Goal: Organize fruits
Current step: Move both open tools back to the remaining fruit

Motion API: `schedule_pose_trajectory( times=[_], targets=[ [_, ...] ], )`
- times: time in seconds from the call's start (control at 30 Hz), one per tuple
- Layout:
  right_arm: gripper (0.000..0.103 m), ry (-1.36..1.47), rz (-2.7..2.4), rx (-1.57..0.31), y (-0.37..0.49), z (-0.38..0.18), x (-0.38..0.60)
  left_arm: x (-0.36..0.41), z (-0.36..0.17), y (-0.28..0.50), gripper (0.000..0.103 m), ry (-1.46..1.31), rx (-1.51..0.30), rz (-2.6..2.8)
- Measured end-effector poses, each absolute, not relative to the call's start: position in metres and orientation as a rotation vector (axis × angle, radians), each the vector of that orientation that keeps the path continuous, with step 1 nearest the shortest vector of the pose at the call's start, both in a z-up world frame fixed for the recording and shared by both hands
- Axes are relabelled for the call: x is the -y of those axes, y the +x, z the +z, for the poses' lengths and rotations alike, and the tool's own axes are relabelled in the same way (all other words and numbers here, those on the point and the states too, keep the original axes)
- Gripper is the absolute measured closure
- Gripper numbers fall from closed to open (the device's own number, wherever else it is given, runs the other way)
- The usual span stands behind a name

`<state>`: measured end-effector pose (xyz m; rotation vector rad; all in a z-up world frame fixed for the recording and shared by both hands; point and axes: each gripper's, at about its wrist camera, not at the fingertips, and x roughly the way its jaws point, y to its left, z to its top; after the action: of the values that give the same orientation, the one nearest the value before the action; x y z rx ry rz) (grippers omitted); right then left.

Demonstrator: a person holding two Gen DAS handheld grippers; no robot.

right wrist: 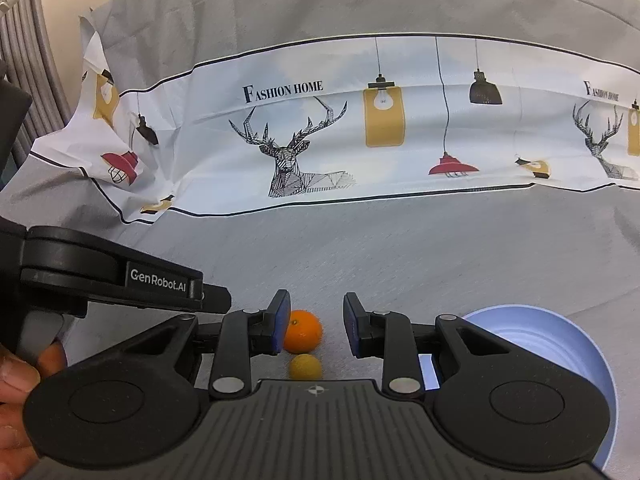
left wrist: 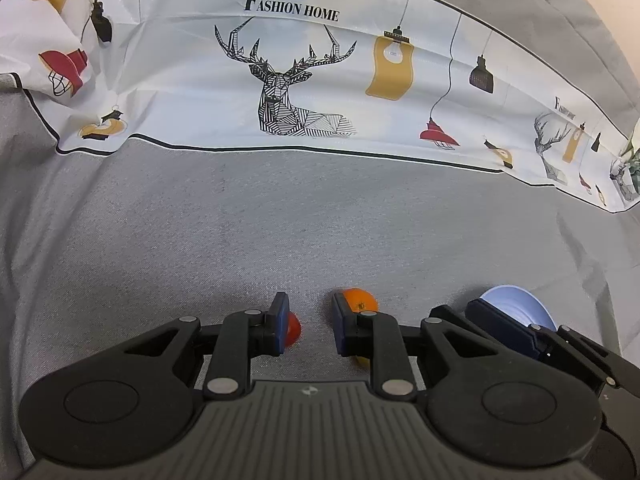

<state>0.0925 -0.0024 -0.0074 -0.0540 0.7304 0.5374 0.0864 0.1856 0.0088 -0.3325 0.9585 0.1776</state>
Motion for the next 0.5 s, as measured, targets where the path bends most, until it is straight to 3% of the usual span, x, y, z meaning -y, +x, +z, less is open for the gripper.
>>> schedule_pose_trajectory(
  times=[0.5],
  targets=[
    [0.072, -0.060, 0.536, -0.746, 0.0947, -0.0099, 0.0019, -0.1843, 0.0081, 0.0882, 0.078, -0.331, -0.966, 0.179]
  ],
)
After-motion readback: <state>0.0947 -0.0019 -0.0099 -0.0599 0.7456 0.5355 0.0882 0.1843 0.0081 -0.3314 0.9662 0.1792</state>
